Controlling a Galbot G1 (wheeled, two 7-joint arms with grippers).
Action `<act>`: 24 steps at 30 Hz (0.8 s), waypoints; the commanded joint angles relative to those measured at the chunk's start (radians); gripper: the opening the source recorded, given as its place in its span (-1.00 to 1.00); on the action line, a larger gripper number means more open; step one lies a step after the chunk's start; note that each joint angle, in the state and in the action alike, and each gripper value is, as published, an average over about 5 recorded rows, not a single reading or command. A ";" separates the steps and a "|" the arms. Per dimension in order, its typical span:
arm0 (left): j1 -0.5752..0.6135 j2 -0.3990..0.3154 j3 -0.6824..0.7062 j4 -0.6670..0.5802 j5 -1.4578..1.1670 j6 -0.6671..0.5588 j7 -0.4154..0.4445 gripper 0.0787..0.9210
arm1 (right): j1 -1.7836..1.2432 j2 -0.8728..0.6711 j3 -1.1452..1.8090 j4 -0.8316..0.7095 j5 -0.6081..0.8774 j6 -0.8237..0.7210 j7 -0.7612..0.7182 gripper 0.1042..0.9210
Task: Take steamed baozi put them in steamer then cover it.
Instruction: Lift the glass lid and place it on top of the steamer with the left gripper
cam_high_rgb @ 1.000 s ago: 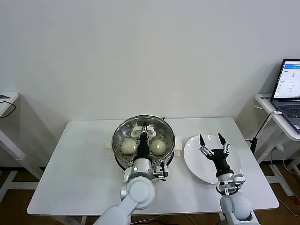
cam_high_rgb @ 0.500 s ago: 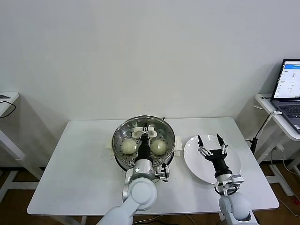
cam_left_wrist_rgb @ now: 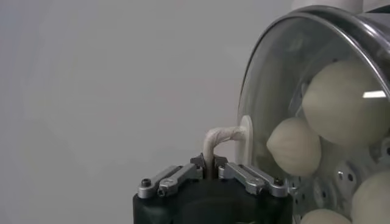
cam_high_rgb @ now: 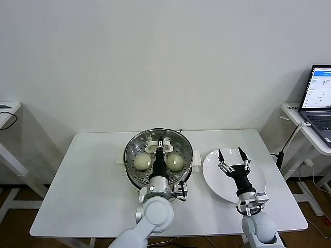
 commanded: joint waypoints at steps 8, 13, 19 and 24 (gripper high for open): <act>0.004 -0.003 -0.004 0.010 0.006 0.003 -0.005 -0.74 | 0.001 0.002 -0.004 -0.001 -0.001 0.002 -0.003 0.76; 0.004 -0.003 -0.006 0.011 0.006 -0.001 -0.006 -0.74 | 0.001 0.004 -0.007 -0.003 -0.003 0.003 -0.004 0.76; 0.007 -0.003 -0.010 0.013 0.005 -0.015 -0.008 -0.74 | 0.002 0.002 -0.007 -0.003 -0.003 0.003 -0.005 0.76; 0.011 -0.002 -0.013 0.008 0.003 -0.029 -0.017 -0.71 | 0.003 0.002 -0.009 -0.006 -0.004 0.004 -0.006 0.76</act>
